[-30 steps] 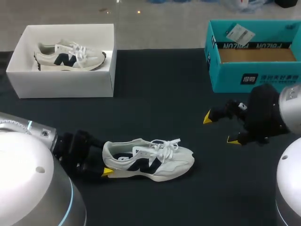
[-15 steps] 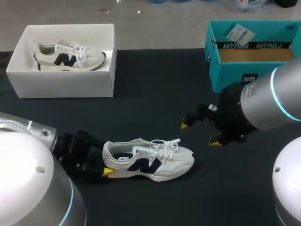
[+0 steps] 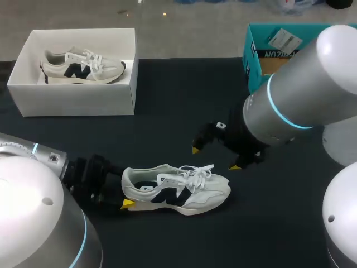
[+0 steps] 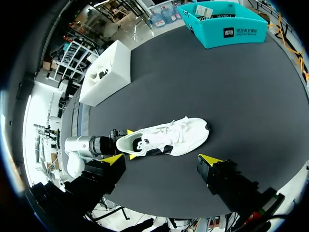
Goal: Take the shoe out of the shoebox, open the shoe tongue, remove and reinsert the insole, then place the shoe into the shoebox
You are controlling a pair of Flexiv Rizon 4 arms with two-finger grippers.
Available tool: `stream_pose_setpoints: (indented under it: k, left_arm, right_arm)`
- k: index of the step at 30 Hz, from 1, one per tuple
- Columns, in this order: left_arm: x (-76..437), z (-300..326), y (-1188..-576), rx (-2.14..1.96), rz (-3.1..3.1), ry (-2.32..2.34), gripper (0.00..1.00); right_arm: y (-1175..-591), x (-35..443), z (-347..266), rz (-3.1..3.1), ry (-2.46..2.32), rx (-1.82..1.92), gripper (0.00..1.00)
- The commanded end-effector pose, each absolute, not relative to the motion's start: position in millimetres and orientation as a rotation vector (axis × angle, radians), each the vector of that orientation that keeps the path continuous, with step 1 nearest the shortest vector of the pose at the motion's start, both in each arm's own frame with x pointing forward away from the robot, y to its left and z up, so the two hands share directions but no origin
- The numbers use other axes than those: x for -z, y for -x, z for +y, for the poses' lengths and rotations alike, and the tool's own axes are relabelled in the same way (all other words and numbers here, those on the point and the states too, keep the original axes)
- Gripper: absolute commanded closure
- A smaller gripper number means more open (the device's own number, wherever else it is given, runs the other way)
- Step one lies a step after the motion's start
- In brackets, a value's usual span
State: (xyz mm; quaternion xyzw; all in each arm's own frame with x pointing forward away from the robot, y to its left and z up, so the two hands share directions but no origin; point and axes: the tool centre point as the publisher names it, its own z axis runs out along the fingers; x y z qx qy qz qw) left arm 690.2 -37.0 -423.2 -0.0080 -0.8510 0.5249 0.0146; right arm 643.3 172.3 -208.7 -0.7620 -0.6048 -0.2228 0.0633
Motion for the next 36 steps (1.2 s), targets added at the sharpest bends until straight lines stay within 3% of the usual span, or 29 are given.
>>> stream_pose_setpoints:
  k: [1, 25, 36]
  left_arm:
    - [423.4, -36.6, -690.5, -1.629, -2.651, 0.025, 1.00]
    - [423.4, -36.6, -690.5, -1.629, -2.651, 0.025, 1.00]
    - [423.4, -36.6, -690.5, -1.629, -2.651, 0.025, 1.00]
  right_arm:
    - [-669.6, 273.1, 241.3, -1.913, 2.405, 0.510, 0.00]
    - [-654.9, 295.9, 260.5, -1.826, 2.406, 0.500, 0.00]
    - [-657.6, 338.9, 283.3, -1.758, 2.800, 0.355, 0.00]
